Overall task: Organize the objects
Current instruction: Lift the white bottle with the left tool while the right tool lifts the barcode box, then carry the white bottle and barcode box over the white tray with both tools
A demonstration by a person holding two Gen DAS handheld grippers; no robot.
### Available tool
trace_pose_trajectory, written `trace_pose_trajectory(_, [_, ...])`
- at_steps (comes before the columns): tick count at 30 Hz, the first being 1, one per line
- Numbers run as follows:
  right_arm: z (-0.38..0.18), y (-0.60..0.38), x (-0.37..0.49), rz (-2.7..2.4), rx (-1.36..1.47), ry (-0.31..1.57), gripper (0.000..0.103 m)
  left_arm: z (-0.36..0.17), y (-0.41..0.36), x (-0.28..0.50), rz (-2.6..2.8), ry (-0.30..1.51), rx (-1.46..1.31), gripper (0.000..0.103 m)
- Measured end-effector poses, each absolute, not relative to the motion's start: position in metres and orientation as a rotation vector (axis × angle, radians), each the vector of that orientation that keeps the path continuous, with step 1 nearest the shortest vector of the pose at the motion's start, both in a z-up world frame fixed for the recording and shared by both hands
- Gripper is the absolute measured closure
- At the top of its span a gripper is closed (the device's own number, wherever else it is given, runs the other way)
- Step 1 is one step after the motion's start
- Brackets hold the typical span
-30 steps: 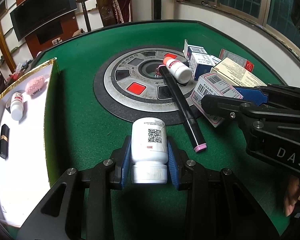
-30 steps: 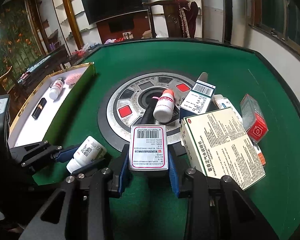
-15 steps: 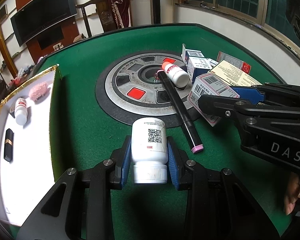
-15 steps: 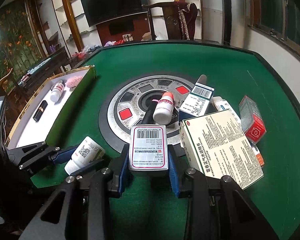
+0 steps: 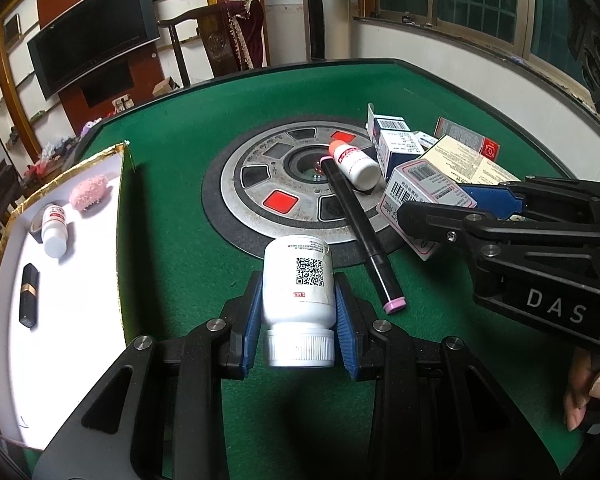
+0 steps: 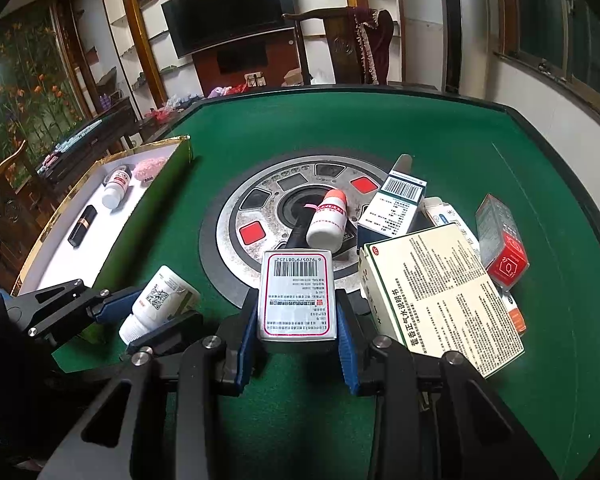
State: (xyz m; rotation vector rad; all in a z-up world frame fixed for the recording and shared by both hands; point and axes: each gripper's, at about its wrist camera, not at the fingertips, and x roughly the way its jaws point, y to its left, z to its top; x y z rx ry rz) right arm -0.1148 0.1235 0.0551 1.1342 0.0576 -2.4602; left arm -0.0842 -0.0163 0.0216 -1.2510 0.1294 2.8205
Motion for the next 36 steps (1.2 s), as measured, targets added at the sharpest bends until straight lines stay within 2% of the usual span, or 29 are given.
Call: trace_pose_trajectory(36, [0.063,0.117,-0.109,-2.459,1.116,0.043,0.068,0.054,-0.04,-0.072,2.922,0.046,-1.125,0.07])
